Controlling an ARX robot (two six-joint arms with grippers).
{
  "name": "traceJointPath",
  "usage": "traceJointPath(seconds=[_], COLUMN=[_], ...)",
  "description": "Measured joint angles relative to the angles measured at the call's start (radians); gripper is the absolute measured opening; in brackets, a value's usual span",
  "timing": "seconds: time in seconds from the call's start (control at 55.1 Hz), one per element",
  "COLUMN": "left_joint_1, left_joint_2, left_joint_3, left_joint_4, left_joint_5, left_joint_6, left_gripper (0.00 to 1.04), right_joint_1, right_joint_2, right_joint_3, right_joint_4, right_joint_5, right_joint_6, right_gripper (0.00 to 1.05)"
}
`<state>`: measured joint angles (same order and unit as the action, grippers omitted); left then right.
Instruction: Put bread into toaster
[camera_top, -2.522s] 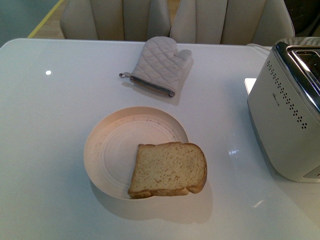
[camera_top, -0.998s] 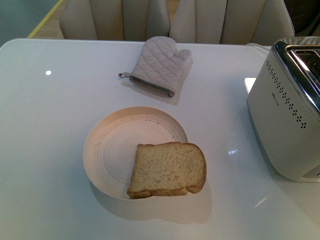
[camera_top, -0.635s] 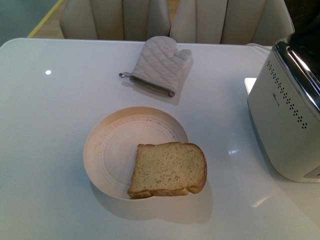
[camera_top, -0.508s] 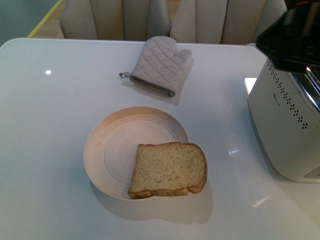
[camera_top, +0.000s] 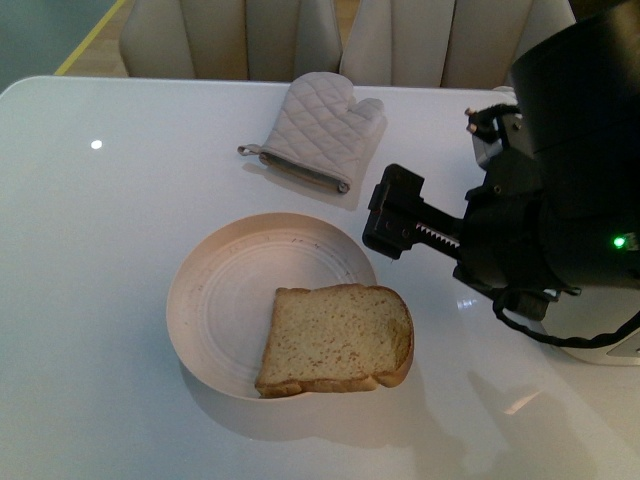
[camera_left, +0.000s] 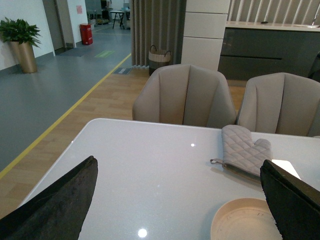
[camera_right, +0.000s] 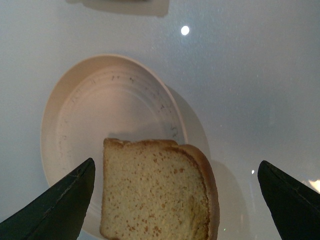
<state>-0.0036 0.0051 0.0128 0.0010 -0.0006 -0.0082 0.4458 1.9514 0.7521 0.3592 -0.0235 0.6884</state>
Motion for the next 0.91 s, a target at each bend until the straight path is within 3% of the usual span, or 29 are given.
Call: traceJointPath(seconds=[0.29, 0.744, 0.835, 0.907], left_joint_1=[0.0, 0.0, 0.0, 0.0], left_joint_2=[0.0, 0.0, 0.0, 0.0], left_joint_3=[0.0, 0.0, 0.0, 0.0], left_joint_4=[0.0, 0.0, 0.0, 0.0], left_joint_5=[0.0, 0.0, 0.0, 0.0], left_joint_6=[0.0, 0.0, 0.0, 0.0], left_gripper=[0.97, 0.97, 0.97, 0.97], right_joint_1=[-0.021, -0.018, -0.014, -0.011], right_joint_2=[0.163, 0.233, 0.234, 0.234], right_joint_3=[0.049, 0.085, 0.084, 0.084], right_joint_4=[0.006, 0.019, 0.019, 0.019], right_joint_5=[-0.095, -0.158, -0.161, -0.161], right_joint_6=[0.113, 0.21, 0.217, 0.222], right_gripper=[0.96, 0.96, 0.91, 0.81])
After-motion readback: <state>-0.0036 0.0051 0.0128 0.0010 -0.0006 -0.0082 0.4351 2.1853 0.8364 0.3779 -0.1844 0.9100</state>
